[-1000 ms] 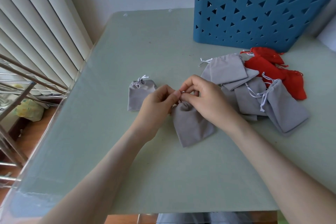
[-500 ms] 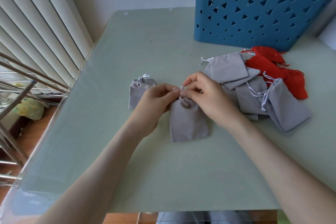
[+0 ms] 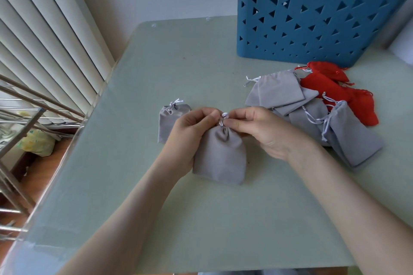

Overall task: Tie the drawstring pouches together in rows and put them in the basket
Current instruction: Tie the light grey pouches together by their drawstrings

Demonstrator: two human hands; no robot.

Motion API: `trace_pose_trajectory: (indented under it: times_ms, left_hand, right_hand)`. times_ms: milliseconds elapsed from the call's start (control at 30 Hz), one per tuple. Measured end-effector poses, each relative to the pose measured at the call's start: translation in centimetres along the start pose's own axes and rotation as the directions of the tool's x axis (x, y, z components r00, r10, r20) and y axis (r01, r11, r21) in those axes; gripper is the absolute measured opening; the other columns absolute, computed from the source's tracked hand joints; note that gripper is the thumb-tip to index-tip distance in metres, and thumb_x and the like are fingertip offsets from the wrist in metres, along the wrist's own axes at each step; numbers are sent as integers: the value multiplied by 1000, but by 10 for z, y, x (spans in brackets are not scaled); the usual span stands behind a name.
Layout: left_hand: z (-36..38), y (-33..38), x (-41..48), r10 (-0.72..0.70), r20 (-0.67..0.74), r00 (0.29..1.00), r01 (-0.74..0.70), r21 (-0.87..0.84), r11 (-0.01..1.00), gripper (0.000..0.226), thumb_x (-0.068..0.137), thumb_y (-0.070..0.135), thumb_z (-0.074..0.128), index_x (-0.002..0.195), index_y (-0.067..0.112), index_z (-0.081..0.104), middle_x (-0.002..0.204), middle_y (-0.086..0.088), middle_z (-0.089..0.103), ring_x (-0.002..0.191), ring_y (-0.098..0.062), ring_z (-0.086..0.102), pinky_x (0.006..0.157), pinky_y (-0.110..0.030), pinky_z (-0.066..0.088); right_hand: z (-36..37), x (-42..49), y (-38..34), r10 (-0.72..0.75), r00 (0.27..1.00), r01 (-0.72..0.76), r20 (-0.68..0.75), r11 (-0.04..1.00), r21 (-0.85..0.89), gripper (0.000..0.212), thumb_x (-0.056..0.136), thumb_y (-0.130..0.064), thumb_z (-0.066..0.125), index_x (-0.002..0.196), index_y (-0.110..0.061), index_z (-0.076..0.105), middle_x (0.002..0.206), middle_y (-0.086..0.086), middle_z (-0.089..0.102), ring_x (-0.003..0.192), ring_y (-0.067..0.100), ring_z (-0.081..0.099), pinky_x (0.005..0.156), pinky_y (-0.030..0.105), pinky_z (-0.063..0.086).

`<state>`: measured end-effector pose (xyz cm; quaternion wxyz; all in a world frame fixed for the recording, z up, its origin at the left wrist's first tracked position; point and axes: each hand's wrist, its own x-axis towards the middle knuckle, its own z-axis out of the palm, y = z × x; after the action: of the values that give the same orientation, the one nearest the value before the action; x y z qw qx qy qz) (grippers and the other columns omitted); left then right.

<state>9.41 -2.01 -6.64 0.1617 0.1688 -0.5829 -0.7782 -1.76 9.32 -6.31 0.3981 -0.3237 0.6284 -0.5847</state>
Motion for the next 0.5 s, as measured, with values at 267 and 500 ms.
trace_pose_trajectory:
  times_ms: [267,500]
  left_hand:
    - [-1,-2,1,109,90,990,-108,-16,994,10,84,16,58,82,7,61,76,2,66,73,-10,61,68,-18,48]
    - [-5,0,2,256,122,959,-278,219,935,21,87,12,58,73,23,69,78,13,66,78,-5,58,75,-16,44]
  right_hand:
    - [0,-1,-3,166,980,-192,108,927,321,14,72,-21,60,82,-12,63,72,-3,65,66,6,59,65,17,46]
    - [-3,-6,-5,203,958,-263,201,900,348,15,76,-21,58,83,-9,65,73,1,68,64,9,64,62,18,52]
